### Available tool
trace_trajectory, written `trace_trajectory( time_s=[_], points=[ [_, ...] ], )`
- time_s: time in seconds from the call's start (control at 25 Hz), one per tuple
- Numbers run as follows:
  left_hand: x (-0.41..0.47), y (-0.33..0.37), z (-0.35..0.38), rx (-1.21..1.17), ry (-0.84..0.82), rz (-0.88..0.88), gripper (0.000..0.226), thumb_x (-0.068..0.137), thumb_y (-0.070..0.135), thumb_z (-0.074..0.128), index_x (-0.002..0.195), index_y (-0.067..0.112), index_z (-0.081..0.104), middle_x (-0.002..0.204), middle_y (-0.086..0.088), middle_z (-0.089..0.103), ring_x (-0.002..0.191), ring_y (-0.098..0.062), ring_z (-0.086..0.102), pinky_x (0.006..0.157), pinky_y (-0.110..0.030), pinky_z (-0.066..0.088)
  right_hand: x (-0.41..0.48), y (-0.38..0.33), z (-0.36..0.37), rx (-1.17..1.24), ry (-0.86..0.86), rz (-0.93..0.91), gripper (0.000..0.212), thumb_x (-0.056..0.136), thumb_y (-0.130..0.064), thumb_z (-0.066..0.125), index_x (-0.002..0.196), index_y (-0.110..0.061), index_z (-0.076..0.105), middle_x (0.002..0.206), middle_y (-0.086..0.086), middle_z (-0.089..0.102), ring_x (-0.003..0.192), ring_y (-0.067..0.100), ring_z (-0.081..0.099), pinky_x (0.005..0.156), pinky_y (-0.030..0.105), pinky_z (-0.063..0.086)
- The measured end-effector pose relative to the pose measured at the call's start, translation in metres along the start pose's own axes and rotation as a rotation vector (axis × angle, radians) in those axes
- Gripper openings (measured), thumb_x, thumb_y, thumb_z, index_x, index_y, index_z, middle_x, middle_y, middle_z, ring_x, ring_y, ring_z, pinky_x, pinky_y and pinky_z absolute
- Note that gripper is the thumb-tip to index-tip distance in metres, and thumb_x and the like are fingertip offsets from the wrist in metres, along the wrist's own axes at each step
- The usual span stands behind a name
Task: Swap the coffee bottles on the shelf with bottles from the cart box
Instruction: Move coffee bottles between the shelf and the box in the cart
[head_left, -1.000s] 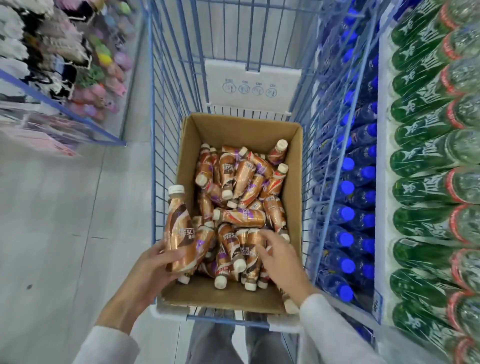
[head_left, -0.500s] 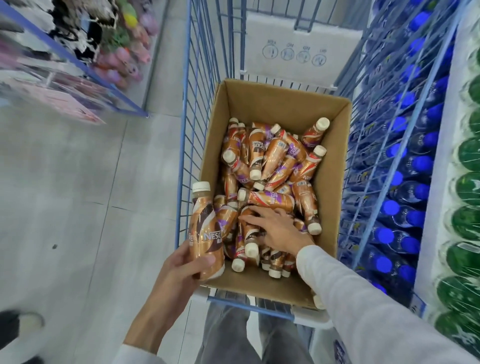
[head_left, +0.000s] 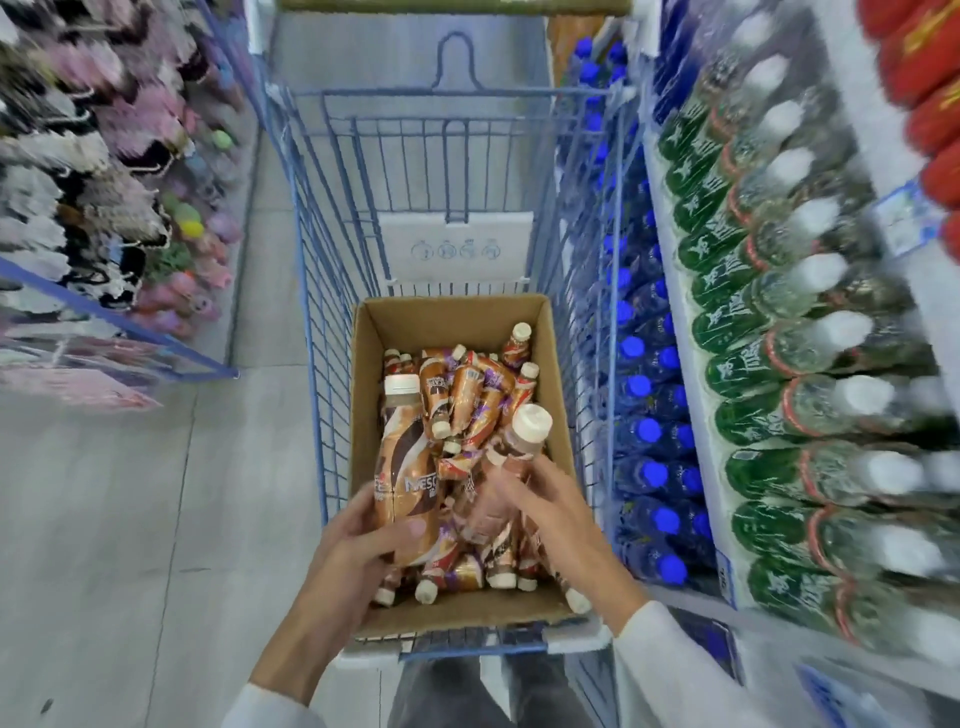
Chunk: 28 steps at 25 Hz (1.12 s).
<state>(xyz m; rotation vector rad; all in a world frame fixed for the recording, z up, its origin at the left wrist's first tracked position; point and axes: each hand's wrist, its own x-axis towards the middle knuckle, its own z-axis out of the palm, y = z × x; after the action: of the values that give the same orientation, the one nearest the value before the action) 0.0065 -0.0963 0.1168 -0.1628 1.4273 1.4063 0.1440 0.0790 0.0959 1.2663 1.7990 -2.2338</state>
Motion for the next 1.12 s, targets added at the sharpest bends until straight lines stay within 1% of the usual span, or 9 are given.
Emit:
trace_trajectory(
  time_s=[0.16, 0.24, 0.36, 0.48, 0.52, 0.64, 0.8, 0.96, 1.12],
  points=[
    [-0.007, 0.031, 0.054, 0.093, -0.216, 0.065, 0.084, 0.057, 0.023, 0.090, 0.135, 0.016, 0.058, 0.124, -0.017, 0.069, 0.113, -0.033, 0.067, 0.096, -0.050, 0.045, -0.064, -0.043, -0.017, 0.362, 0.240, -0.185, 0.051, 0.081, -0.048, 0.073, 0.123, -0.020, 0.068, 0.119, 0.001, 0.072, 0.115, 0.021, 0.065, 0.102, 0.041, 0.047],
    [-0.016, 0.041, 0.088, 0.144, -0.324, 0.091, 0.085, 0.057, 0.022, 0.089, 0.136, 0.013, 0.058, 0.125, -0.015, 0.070, 0.113, -0.034, 0.067, 0.099, -0.051, 0.047, -0.093, -0.057, -0.030, 0.498, 0.382, -0.236, 0.035, 0.081, -0.041, 0.074, 0.110, -0.021, 0.073, 0.101, -0.003, 0.074, 0.095, 0.015, 0.067, 0.088, 0.032, 0.051],
    [-0.039, 0.044, 0.147, 0.259, -0.485, 0.125, 0.081, 0.051, 0.021, 0.086, 0.128, 0.009, 0.063, 0.116, -0.016, 0.074, 0.102, -0.032, 0.071, 0.087, -0.043, 0.054, -0.149, -0.068, -0.058, 0.634, 0.581, -0.323, 0.025, 0.071, -0.043, 0.079, 0.092, -0.029, 0.079, 0.084, -0.008, 0.071, 0.076, 0.009, 0.065, 0.073, 0.025, 0.052],
    [-0.067, 0.029, 0.203, 0.360, -0.684, 0.157, 0.060, 0.057, 0.012, 0.084, 0.116, 0.014, 0.072, 0.112, -0.019, 0.074, 0.097, -0.034, 0.072, 0.077, -0.034, 0.059, -0.215, -0.065, -0.087, 0.674, 0.750, -0.399, 0.062, 0.058, -0.061, 0.085, 0.108, -0.025, 0.075, 0.102, -0.003, 0.076, 0.092, 0.012, 0.071, 0.084, 0.031, 0.053],
    [-0.079, 0.022, 0.221, 0.393, -0.747, 0.157, 0.056, 0.058, 0.013, 0.084, 0.113, 0.016, 0.074, 0.111, -0.018, 0.074, 0.098, -0.035, 0.072, 0.077, -0.033, 0.059, -0.238, -0.061, -0.095, 0.688, 0.809, -0.416, 0.064, 0.059, -0.062, 0.084, 0.110, -0.026, 0.074, 0.108, -0.002, 0.075, 0.098, 0.013, 0.071, 0.090, 0.036, 0.052],
    [-0.120, -0.011, 0.272, 0.473, -0.903, 0.121, 0.070, 0.053, 0.022, 0.085, 0.121, 0.011, 0.069, 0.112, -0.016, 0.074, 0.101, -0.032, 0.072, 0.076, -0.031, 0.059, -0.313, -0.036, -0.118, 0.740, 0.989, -0.491, 0.049, 0.061, -0.059, 0.081, 0.099, -0.030, 0.077, 0.104, -0.001, 0.075, 0.096, 0.015, 0.071, 0.095, 0.044, 0.053],
    [-0.187, -0.074, 0.329, 0.557, -1.056, 0.092, 0.075, 0.049, 0.024, 0.086, 0.121, 0.007, 0.068, 0.111, -0.015, 0.075, 0.098, -0.031, 0.073, 0.080, -0.040, 0.059, -0.421, 0.009, -0.137, 0.710, 1.179, -0.534, 0.037, 0.066, -0.059, 0.073, 0.093, -0.034, 0.076, 0.093, -0.004, 0.074, 0.088, 0.011, 0.069, 0.088, 0.041, 0.050],
    [-0.264, -0.141, 0.386, 0.588, -1.204, 0.124, 0.062, 0.048, 0.014, 0.086, 0.108, 0.003, 0.072, 0.097, -0.016, 0.076, 0.083, -0.027, 0.072, 0.068, -0.030, 0.059, -0.537, 0.045, -0.152, 0.672, 1.345, -0.537, 0.039, 0.060, -0.065, 0.075, 0.086, -0.035, 0.076, 0.085, -0.007, 0.072, 0.081, 0.011, 0.068, 0.085, 0.044, 0.050],
    [-0.345, -0.194, 0.452, 0.534, -1.350, 0.149, 0.052, 0.047, 0.020, 0.085, 0.097, 0.008, 0.075, 0.094, -0.013, 0.076, 0.082, -0.025, 0.072, 0.070, -0.031, 0.060, -0.643, 0.059, -0.178, 0.624, 1.512, -0.613, 0.034, 0.070, -0.061, 0.079, 0.084, -0.030, 0.073, 0.080, -0.005, 0.072, 0.077, 0.015, 0.068, 0.086, 0.046, 0.053]
  ],
)
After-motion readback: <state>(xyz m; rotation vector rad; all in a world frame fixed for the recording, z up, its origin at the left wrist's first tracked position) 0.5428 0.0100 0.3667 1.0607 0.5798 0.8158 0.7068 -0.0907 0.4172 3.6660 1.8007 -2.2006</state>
